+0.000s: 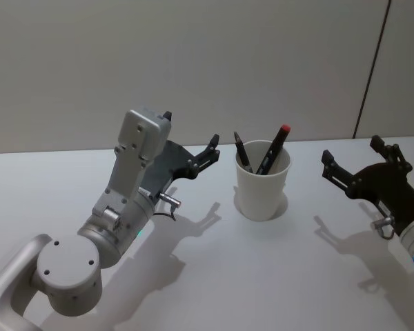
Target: Place the pen into the pen holder.
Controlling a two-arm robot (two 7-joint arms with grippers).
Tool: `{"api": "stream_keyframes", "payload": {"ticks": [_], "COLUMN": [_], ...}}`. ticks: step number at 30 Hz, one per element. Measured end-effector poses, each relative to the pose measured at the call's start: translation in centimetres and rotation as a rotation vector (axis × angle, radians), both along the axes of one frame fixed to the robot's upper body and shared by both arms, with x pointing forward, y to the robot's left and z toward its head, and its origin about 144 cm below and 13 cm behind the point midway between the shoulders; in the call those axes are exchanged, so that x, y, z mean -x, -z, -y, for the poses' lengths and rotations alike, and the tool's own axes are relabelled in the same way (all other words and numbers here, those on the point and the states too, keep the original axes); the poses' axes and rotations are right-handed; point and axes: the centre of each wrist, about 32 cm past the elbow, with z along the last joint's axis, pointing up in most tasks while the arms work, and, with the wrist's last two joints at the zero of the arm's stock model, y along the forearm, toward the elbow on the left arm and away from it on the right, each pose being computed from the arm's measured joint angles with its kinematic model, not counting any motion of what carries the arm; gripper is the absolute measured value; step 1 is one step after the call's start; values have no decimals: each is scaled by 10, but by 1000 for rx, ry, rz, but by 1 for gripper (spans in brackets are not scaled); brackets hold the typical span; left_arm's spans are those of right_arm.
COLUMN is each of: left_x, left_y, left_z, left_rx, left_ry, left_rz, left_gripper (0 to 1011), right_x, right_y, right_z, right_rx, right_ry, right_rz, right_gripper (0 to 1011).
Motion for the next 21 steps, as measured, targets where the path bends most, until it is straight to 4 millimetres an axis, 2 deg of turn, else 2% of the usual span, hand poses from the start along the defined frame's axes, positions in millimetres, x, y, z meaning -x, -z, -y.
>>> {"api": "stream_keyframes", "payload": {"ticks": [21], "left_x": [0], "left_y": [0], "left_z": [0], "left_rx": [1], "left_ry": [-1], "left_rz": [0], "left_gripper": [1001], "right_x": [0], "right_y": [0], "right_z": [0], "right_rx": [0], "right_ry": [0], "right_rz": [0], "right_gripper": [1001]}}
